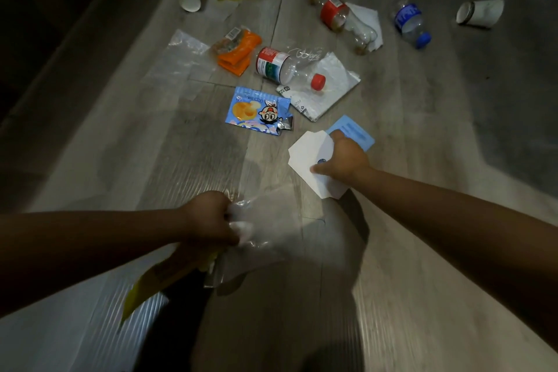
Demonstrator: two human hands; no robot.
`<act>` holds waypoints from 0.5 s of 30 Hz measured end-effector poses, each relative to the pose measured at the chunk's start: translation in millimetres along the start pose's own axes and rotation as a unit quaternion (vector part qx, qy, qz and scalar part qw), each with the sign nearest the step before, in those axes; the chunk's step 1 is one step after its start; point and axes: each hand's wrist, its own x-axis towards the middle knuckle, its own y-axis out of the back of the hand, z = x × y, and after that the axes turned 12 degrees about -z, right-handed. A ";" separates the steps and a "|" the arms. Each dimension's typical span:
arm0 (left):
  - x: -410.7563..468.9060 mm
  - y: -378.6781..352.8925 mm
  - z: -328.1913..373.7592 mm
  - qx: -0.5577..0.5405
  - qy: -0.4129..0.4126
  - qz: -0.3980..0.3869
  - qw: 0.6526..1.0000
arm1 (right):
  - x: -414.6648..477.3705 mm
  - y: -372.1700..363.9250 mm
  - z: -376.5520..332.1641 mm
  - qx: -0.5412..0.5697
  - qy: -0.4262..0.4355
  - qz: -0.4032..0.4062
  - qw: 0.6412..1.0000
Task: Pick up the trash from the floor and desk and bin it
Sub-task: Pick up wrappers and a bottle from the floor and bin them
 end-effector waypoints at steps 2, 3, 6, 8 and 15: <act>-0.3 1.1 3.0 0.010 0.014 0.021 1.000 | -1.9 -2.8 1.4 0.041 -0.007 -0.004 0.999; -0.7 1.1 3.8 0.010 0.017 0.029 0.999 | -2.7 -4.6 2.4 0.044 -0.016 -0.004 0.999; -4.5 3.2 5.9 0.001 0.021 0.047 0.999 | -5.5 -6.1 6.2 0.004 -0.038 -0.001 0.999; -6.2 3.9 6.0 -0.014 0.017 0.062 0.998 | -6.0 -2.4 9.8 -0.077 -0.054 0.006 0.996; -1.9 12.9 15.2 -0.007 0.042 0.058 0.997 | 3.0 13.5 27.3 -0.101 -0.100 -0.065 0.988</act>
